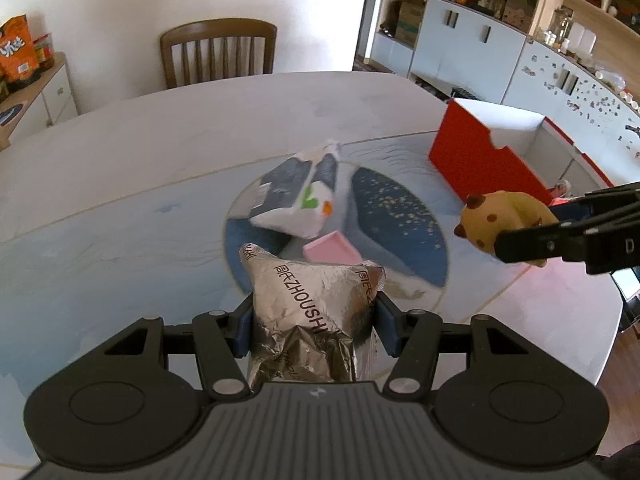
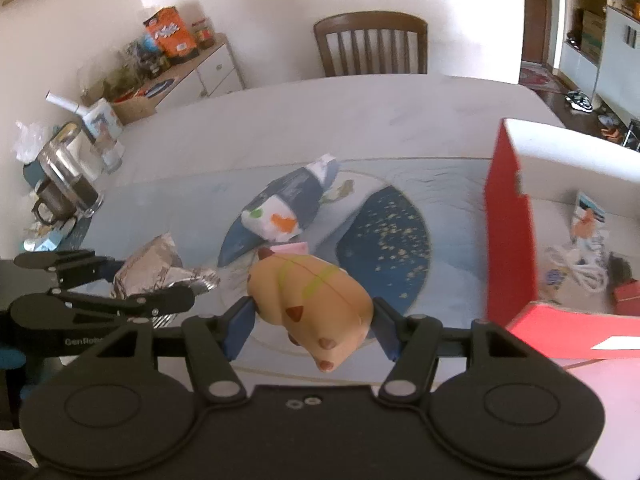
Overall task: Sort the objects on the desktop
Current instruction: 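Carry the yellow plush and silver foil bag over the red box with both tools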
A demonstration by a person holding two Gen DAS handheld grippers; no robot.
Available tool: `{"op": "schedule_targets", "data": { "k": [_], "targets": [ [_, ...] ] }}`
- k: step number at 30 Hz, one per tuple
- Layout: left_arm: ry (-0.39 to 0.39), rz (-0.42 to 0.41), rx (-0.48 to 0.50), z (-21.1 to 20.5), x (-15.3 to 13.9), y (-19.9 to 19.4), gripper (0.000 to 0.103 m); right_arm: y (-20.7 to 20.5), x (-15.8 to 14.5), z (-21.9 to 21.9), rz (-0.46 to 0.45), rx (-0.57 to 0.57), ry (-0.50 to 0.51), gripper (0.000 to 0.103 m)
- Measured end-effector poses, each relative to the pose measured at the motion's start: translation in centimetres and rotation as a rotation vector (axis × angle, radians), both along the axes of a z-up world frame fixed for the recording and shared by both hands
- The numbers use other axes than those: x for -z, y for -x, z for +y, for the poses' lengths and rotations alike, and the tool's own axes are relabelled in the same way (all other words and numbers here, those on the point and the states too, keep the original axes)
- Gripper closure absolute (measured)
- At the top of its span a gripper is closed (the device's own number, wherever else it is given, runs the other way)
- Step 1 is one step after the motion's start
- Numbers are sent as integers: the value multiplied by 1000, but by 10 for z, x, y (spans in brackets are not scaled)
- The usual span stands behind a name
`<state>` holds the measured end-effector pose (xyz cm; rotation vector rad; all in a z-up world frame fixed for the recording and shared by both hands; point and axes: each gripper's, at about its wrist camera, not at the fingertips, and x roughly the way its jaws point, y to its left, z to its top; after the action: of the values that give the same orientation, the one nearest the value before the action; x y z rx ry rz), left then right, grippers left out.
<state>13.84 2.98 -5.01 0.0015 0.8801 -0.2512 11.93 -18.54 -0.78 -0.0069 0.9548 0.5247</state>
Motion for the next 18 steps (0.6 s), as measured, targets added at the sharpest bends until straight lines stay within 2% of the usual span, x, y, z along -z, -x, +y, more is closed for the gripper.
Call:
{"op": "schedule_targets", "data": {
  "k": [18],
  "targets": [
    [11, -59, 80, -82, -32, -7, 45, -10, -18, -86, -38, 105, -36, 41]
  ]
}}
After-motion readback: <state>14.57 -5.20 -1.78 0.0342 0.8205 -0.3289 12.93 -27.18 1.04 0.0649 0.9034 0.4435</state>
